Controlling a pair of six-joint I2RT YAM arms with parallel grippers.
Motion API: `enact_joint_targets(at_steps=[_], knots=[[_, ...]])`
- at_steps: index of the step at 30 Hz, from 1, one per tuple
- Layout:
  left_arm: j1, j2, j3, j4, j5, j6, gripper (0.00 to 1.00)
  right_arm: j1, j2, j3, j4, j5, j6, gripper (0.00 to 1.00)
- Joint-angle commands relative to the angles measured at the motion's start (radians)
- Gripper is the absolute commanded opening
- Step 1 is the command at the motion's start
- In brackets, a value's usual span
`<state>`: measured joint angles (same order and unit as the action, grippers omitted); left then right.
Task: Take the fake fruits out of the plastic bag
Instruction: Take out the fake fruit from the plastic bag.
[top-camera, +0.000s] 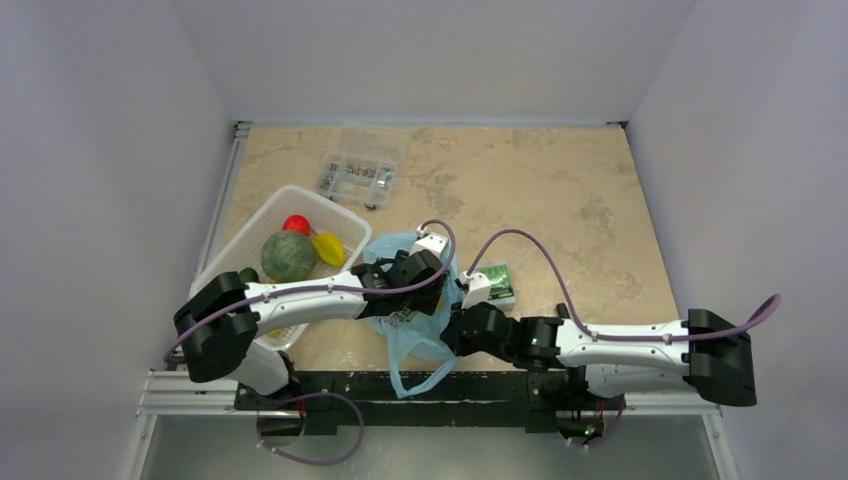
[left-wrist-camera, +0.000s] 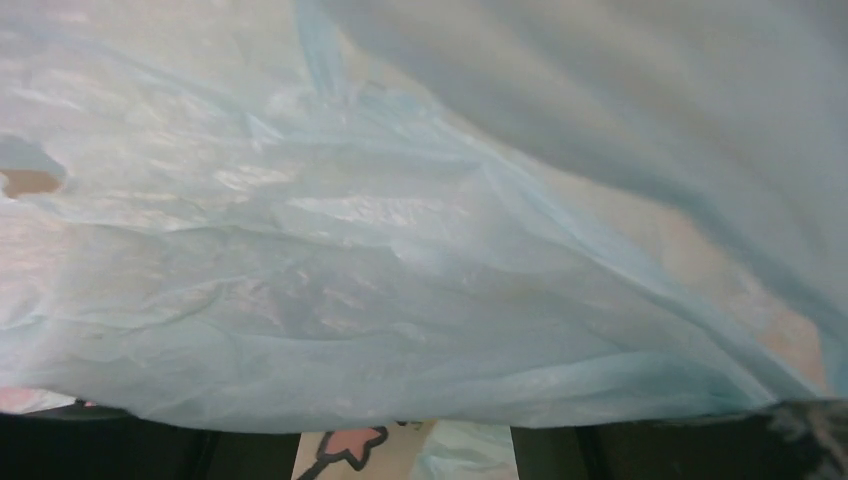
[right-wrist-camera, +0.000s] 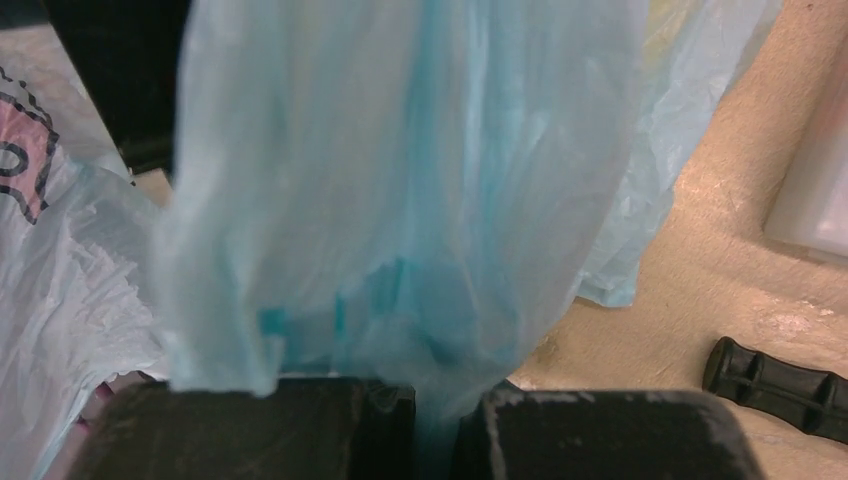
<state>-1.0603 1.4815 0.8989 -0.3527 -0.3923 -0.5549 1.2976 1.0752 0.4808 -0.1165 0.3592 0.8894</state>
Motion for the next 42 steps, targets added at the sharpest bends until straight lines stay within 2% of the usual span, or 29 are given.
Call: enact_joint_targets(at_steps=[1, 8, 15, 17, 20, 24, 30, 34, 40, 42], knots=[[0.0, -0.013, -0.012, 0.12, 0.163, -0.02, 0.63, 0.007, -0.003, 0.026, -0.013, 0.043, -0.007, 0.0], [0.0, 0.063, -0.011, 0.216, 0.261, -0.11, 0.61, 0.006, -0.004, 0.004, -0.013, 0.044, 0.002, 0.0], [0.0, 0.222, 0.048, 0.22, 0.229, -0.127, 0.61, 0.006, -0.032, -0.002, -0.01, 0.034, 0.006, 0.0], [0.003, 0.259, 0.052, 0.217, 0.209, -0.126, 0.59, 0.006, -0.045, -0.009, -0.009, 0.031, 0.009, 0.0], [0.006, 0.287, 0.062, 0.183, 0.189, -0.129, 0.48, 0.006, -0.064, -0.022, -0.02, 0.029, 0.018, 0.0], [0.009, 0.205, 0.019, 0.162, 0.182, -0.125, 0.31, 0.006, -0.09, -0.041, -0.034, 0.041, 0.031, 0.0], [0.023, -0.005, -0.014, 0.065, 0.211, -0.079, 0.13, 0.006, -0.053, -0.05, -0.009, 0.033, 0.03, 0.0], [0.057, -0.118, -0.026, 0.016, 0.218, -0.067, 0.11, 0.006, 0.014, -0.042, 0.047, 0.004, 0.019, 0.0], [0.155, -0.23, -0.041, 0.002, 0.317, -0.073, 0.07, 0.007, 0.105, -0.021, 0.101, -0.025, 0.008, 0.0], [0.165, -0.26, -0.037, -0.014, 0.337, -0.078, 0.0, 0.006, 0.109, -0.007, 0.077, -0.015, 0.02, 0.0]])
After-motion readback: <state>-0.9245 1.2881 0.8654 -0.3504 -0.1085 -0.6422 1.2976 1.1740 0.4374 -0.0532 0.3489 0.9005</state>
